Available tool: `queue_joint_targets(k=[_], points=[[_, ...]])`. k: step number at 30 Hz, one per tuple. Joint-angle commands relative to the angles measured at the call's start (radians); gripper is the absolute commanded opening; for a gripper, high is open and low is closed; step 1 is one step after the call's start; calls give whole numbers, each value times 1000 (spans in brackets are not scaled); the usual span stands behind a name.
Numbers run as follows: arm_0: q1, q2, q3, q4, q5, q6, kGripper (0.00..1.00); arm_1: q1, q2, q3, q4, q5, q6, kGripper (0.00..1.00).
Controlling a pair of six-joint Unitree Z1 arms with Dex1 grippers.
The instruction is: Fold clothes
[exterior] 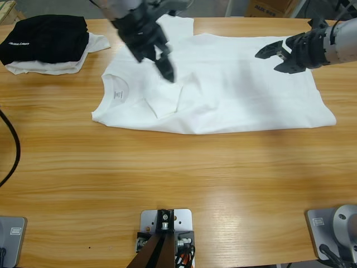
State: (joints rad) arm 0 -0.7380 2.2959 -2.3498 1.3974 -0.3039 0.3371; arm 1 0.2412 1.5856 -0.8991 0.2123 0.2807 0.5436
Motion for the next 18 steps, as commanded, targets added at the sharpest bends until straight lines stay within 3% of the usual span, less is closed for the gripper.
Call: queue_joint_targets(k=[1, 9, 18], points=[[81, 73, 41, 44, 97, 266, 749, 9, -64, 66, -2, 29, -41, 752], [89, 197, -55, 48, 72, 314, 730, 10, -50, 94, 5, 31, -64, 752], [84, 292, -77, 47, 16, 273, 730, 10, 23, 91, -39, 34, -69, 752]])
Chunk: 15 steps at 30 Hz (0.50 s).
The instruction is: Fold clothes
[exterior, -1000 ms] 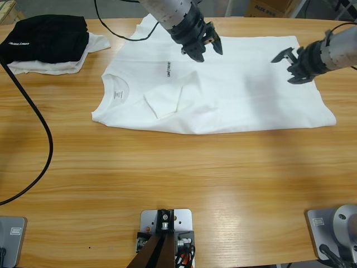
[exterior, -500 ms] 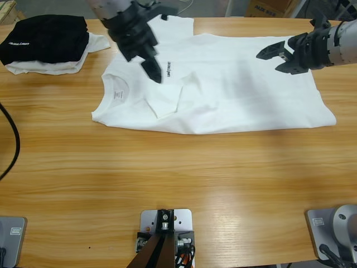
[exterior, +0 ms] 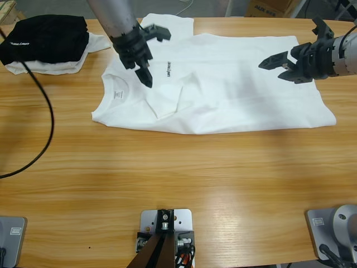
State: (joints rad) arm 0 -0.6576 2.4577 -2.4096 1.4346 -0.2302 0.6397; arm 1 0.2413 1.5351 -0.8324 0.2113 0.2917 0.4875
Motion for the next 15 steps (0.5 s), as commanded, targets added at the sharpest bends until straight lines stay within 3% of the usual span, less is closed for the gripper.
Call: queue_joint_targets(k=[1, 12, 15], points=[[1, 139, -21, 10, -69, -34, 729, 10, 80, 24, -43, 23, -14, 753], [-14, 174, -45, 19, -63, -73, 725, 10, 95, 27, -50, 29, -14, 752], [-15, 175, -43, 31, -63, -79, 642, 10, 93, 30, -50, 28, -14, 752]])
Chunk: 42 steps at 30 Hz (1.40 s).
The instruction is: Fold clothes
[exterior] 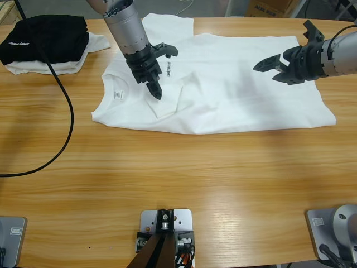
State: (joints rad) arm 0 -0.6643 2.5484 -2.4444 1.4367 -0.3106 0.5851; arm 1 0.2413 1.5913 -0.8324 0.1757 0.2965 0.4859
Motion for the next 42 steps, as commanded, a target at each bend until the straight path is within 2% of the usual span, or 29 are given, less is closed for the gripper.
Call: queue_joint_targets(k=[1, 8, 9, 10, 11, 12, 20, 21, 22, 23, 26, 30, 31, 32, 33, 42], points=[[-10, 84, -7, 32, 18, -26, 642, 10, 38, 30, -16, 23, -12, 752], [-27, 91, -4, 68, 46, -53, 651, 10, 32, 36, -19, 20, -13, 752], [-29, 92, -4, 69, 55, -54, 676, 10, 32, 39, -19, 20, -13, 752], [-32, 101, -6, 69, 66, -61, 814, 10, 31, 42, -19, 21, -14, 752], [-39, 108, -9, 72, 81, -78, 889, 10, 30, 45, -19, 21, -15, 752], [-40, 110, -9, 75, 95, -82, 922, 10, 30, 48, -19, 21, -15, 752], [-40, 111, -21, 79, 112, -91, 906, 10, 28, 58, -32, 21, -15, 753], [-40, 111, -24, 81, 115, -92, 878, 10, 30, 58, -34, 21, -15, 752], [-40, 111, -27, 82, 115, -95, 763, 10, 30, 58, -36, 21, -15, 752], [-40, 111, -30, 82, 114, -103, 567, 10, 32, 58, -38, 21, -15, 752], [-43, 112, -31, 82, 114, -111, 374, 10, 35, 59, -41, 21, -15, 752], [-45, 109, -34, 83, 117, -111, 363, 10, 43, 60, -42, 21, -15, 753], [-46, 110, -34, 83, 120, -111, 327, 10, 44, 61, -43, 21, -15, 752], [-47, 111, -33, 84, 125, -111, 100, 10, 45, 61, -44, 21, -15, 752], [-50, 112, -31, 84, 142, -111, 0, 10, 45, 63, -45, 20, -15, 752], [-55, 101, -54, 84, 177, -111, 0, 10, 45, 62, -47, 21, -15, 752]])
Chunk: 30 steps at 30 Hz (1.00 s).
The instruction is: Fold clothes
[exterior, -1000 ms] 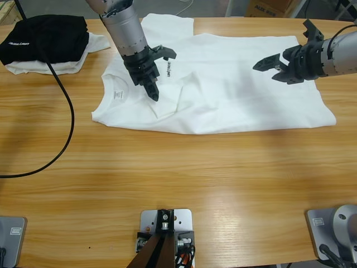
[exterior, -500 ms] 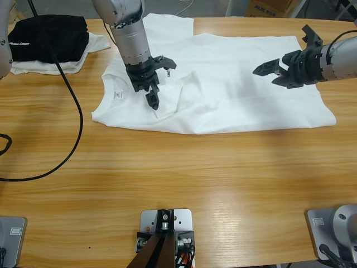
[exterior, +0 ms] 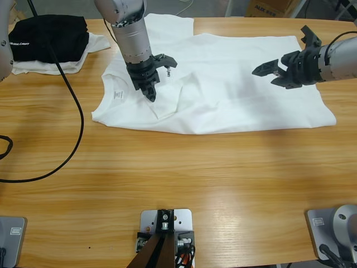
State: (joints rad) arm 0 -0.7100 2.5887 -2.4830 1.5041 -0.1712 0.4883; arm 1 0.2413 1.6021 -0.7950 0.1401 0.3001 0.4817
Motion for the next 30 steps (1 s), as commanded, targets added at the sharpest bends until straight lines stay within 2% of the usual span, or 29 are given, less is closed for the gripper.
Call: queue_joint_targets(k=[1, 6, 13, 19, 30], points=[[-9, 54, -23, 16, 48, -14, 0, 10, 33, 25, -11, 17, -11, 752], [-20, 5, -90, 46, 147, -10, 0, 10, 24, 27, -10, 17, -11, 752], [-82, -78, -96, 61, 222, 4, 0, 10, -6, 35, -7, 21, -11, 752], [-119, -86, -99, 72, 236, -5, 0, 10, -33, 61, -7, 21, -11, 752], [-118, -95, -73, 98, 248, -13, 0, 10, -50, 74, -8, 24, -11, 754]])
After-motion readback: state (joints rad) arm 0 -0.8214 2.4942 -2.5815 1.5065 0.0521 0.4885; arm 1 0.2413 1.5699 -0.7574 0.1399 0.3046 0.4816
